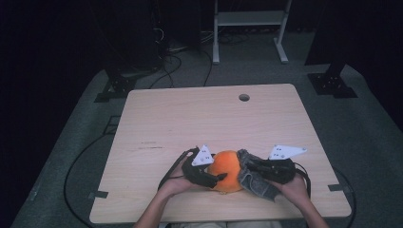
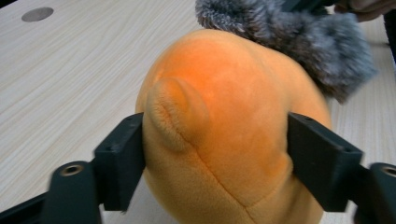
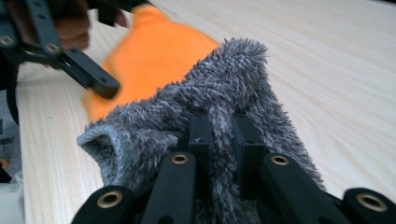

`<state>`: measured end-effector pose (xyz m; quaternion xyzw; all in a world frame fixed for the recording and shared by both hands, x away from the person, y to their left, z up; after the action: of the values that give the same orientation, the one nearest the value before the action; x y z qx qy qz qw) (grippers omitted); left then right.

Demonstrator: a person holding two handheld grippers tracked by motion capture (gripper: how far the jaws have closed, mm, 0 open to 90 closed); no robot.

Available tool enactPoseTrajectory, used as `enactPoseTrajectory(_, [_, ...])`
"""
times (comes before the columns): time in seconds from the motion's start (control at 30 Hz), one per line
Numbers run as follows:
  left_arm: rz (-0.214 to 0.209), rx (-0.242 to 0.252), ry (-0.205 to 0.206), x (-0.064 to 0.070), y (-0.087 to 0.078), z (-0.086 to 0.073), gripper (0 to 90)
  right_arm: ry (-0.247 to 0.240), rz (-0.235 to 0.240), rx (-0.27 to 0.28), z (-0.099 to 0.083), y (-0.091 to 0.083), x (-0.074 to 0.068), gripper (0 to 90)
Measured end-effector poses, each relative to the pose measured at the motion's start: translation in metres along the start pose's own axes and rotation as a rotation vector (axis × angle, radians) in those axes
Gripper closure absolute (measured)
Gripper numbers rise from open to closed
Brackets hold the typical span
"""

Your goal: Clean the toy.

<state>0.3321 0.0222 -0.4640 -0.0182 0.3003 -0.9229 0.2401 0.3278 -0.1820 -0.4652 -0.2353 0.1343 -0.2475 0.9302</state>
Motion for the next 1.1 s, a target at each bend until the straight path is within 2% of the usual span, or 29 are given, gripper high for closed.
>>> enactPoseTrajectory(0.1, [-0.004, 0.005, 0.016, 0.001, -0.001, 0.0, 28.8, 0.032, -0.028, -0.026, -0.005, -0.006, 0.01, 79.7])
enactPoseTrajectory(0.17, [-0.007, 0.014, 0.036, 0.003, -0.001, 0.001, 29.1, 0.024, -0.04, -0.012, -0.002, -0.011, 0.011, 79.7])
enactPoseTrajectory(0.23, [-0.008, 0.02, 0.055, 0.005, -0.001, 0.002, 29.6, 0.012, -0.04, 0.025, 0.007, -0.013, 0.006, 79.7])
enactPoseTrajectory(0.33, [-0.013, 0.031, 0.094, 0.01, -0.001, 0.003, 30.3, -0.028, -0.01, 0.072, 0.022, -0.01, -0.007, 79.7])
enactPoseTrajectory(0.37, [-0.013, 0.022, 0.107, 0.011, -0.002, 0.004, 30.3, -0.042, -0.001, 0.068, 0.025, -0.007, -0.012, 79.7])
enactPoseTrajectory(0.43, [-0.011, 0.022, 0.122, 0.012, -0.003, 0.004, 30.6, -0.075, -0.013, 0.045, 0.024, -0.001, -0.015, 79.7])
enactPoseTrajectory(0.5, [-0.011, 0.034, 0.118, 0.014, -0.002, 0.004, 30.9, -0.061, -0.013, 0.039, 0.021, -0.002, -0.012, 79.7])
enactPoseTrajectory(0.53, [-0.01, 0.035, 0.128, 0.015, -0.002, 0.005, 31.0, -0.055, -0.025, 0.029, 0.02, -0.004, -0.009, 79.7])
enactPoseTrajectory(0.6, [-0.005, 0.032, 0.152, 0.017, -0.001, 0.006, 31.2, -0.043, -0.026, 0.044, 0.021, -0.007, -0.008, 79.8])
enactPoseTrajectory(0.67, [-0.005, 0.034, 0.178, 0.02, -0.001, 0.007, 31.2, -0.06, -0.017, 0.063, 0.026, -0.007, -0.016, 79.8])
enactPoseTrajectory(0.77, [-0.007, 0.038, 0.214, 0.025, -0.001, 0.008, 31.2, -0.112, 0.045, 0.109, 0.04, -0.004, -0.036, 79.8])
enactPoseTrajectory(0.83, [0.001, 0.019, 0.219, 0.024, -0.002, 0.007, 31.2, -0.151, 0.045, 0.096, 0.044, 0.002, -0.044, 79.7])
enactPoseTrajectory(0.87, [0.001, 0.017, 0.21, 0.023, -0.002, 0.007, 31.2, -0.153, 0.039, 0.089, 0.043, 0.004, -0.044, 79.8])
enactPoseTrajectory(0.9, [0.002, 0.015, 0.202, 0.022, -0.002, 0.006, 31.3, -0.136, 0.041, 0.088, 0.041, 0.005, -0.04, 79.8])
enactPoseTrajectory(1.03, [0.006, -0.007, 0.165, 0.014, -0.002, 0.002, 31.6, -0.059, 0.003, 0.066, 0.023, 0.001, -0.014, 79.8])
enactPoseTrajectory(1.1, [0.007, -0.014, 0.147, 0.01, -0.003, 0.0, 31.6, -0.027, -0.03, 0.038, 0.012, -0.003, -0.001, 79.8])
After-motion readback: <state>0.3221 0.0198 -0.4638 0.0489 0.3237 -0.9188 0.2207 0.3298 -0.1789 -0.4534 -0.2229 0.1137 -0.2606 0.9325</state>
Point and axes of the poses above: each handheld gripper's, and its own axes: y roughly forward along the jaws, z roughly out of its top, x roughly to its right, the point moved 6 cm from there along y, roughly forward along the jaws, and after that the axes turned 4 degrees about z, right-handed, at the moved point
